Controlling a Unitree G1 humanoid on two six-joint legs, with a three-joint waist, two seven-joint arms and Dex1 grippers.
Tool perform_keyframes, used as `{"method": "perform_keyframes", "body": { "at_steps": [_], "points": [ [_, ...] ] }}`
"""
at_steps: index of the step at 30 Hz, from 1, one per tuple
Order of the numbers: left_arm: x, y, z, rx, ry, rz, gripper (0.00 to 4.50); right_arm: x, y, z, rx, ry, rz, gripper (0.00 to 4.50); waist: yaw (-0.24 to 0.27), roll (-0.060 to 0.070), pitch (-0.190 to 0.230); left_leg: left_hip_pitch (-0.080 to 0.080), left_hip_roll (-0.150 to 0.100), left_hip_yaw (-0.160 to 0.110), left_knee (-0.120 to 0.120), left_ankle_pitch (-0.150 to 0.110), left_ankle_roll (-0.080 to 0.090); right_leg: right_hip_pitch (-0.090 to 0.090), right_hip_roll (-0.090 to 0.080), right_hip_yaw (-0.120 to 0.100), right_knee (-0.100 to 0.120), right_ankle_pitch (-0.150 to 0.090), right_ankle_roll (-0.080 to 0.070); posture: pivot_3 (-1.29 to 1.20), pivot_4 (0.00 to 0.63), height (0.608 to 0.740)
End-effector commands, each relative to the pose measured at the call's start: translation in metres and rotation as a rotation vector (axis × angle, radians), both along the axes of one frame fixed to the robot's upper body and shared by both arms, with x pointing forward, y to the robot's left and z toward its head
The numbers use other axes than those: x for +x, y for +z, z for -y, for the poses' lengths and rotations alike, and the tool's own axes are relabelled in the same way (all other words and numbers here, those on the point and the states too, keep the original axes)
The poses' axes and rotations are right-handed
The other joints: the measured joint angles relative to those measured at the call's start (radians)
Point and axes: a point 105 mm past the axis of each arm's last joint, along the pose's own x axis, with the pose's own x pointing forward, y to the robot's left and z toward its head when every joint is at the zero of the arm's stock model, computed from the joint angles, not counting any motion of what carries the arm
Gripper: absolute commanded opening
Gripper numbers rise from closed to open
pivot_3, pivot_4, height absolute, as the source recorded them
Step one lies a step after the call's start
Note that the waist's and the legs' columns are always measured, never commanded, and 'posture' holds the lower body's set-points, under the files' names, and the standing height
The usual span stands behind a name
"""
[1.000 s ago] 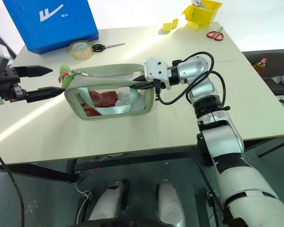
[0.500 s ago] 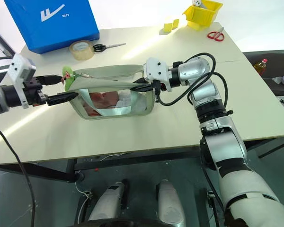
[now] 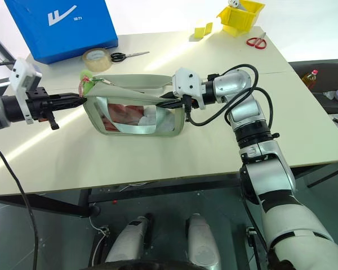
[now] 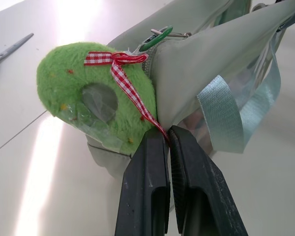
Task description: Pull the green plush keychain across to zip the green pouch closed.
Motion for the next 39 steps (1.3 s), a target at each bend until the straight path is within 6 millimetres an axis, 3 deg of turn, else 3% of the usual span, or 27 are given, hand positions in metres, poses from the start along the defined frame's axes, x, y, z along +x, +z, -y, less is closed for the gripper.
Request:
{"method": "perform_keyframes", "body": {
  "at_steps": [1,4,5,7,11,15,18,22,27,34,37,39],
  "points": [
    [-0.011,0.021,0.0,-0.008,-0.024,0.059,0.03,-0.001,0.011,0.001,0.015,0.004,0.049,0.0,0.0,0.0,0.0,0.0,0.0,0.0,0.0,0.0,0.0,0.0,0.0,0.0,0.0,0.0,0.0,0.0,0.15,0.74],
    [-0.02,0.025,0.001,-0.033,-0.06,0.039,0.03,0.001,0.012,0.002,0.016,0.0,0.051,0.0,0.0,0.0,0.0,0.0,0.0,0.0,0.0,0.0,0.0,0.0,0.0,0.0,0.0,0.0,0.0,0.0,0.15,0.74],
    [-0.023,0.026,0.002,-0.035,-0.075,0.033,0.7,0.001,0.012,0.002,0.016,-0.002,0.051,0.0,-0.001,0.0,0.0,0.0,0.0,0.0,0.0,0.0,0.0,0.0,0.0,0.0,0.0,0.0,0.0,0.0,0.15,0.74],
    [-0.025,0.026,-0.001,-0.016,-0.067,0.031,1.47,0.002,0.013,0.002,0.016,-0.006,0.053,0.0,0.001,0.0,0.0,0.0,0.0,0.0,0.0,0.0,0.0,0.0,0.0,0.0,0.0,0.0,0.0,0.0,0.15,0.74],
    [-0.019,0.028,-0.012,0.021,-0.003,0.062,3.51,0.003,0.013,0.002,0.018,-0.006,0.053,0.0,0.001,0.0,0.0,0.001,0.0,0.0,0.0,0.0,0.0,0.001,0.0,0.0,0.0,0.0,0.0,0.0,0.15,0.74],
    [-0.006,0.036,-0.024,0.012,0.089,0.106,3.51,0.004,0.012,0.002,0.017,-0.006,0.051,0.0,0.001,0.0,0.0,0.001,0.0,0.0,0.0,0.0,0.0,0.001,0.001,0.0,0.0,0.0,0.0,0.0,0.15,0.74],
    [0.004,0.028,-0.025,0.003,0.116,0.114,3.51,0.003,0.011,0.002,0.019,-0.002,0.052,0.0,0.002,0.0,0.0,0.001,0.0,0.0,0.0,0.0,0.0,0.001,0.001,0.0,0.0,0.0,0.0,0.0,0.15,0.74],
    [0.016,0.016,-0.015,-0.041,0.118,0.099,3.51,0.001,0.011,0.001,0.016,0.005,0.051,0.0,0.002,0.0,0.0,0.001,0.0,0.0,0.0,0.0,0.0,0.001,0.001,0.0,0.0,0.0,0.0,0.0,0.15,0.74],
    [0.017,0.004,0.0,-0.043,0.062,0.064,3.51,0.001,0.012,0.003,0.009,-0.002,0.051,0.0,0.002,0.0,0.0,0.001,0.0,0.0,0.0,0.0,0.0,0.001,0.001,0.0,0.0,0.0,0.0,0.0,0.15,0.74],
    [0.019,0.001,0.007,-0.057,0.035,0.053,3.51,0.001,0.013,0.003,0.006,-0.008,0.052,0.0,0.005,-0.001,0.0,0.001,0.0,0.0,0.001,0.0,0.0,0.002,0.001,0.0,0.0,0.0,0.0,0.0,0.15,0.74],
    [0.018,0.004,0.01,-0.08,0.013,0.06,2.84,0.002,0.014,0.004,0.007,-0.014,0.053,0.0,0.005,-0.001,0.0,0.001,0.0,0.0,0.001,0.0,0.0,0.002,0.001,0.0,0.0,0.0,0.0,0.0,0.15,0.74],
    [0.016,0.006,0.011,-0.095,0.003,0.062,1.8,0.003,0.015,0.005,0.007,-0.017,0.055,0.0,0.004,-0.001,0.0,0.001,0.0,0.0,0.001,0.0,0.0,0.002,0.001,0.0,0.0,0.0,0.0,0.0,0.15,0.74]
  ]
}}
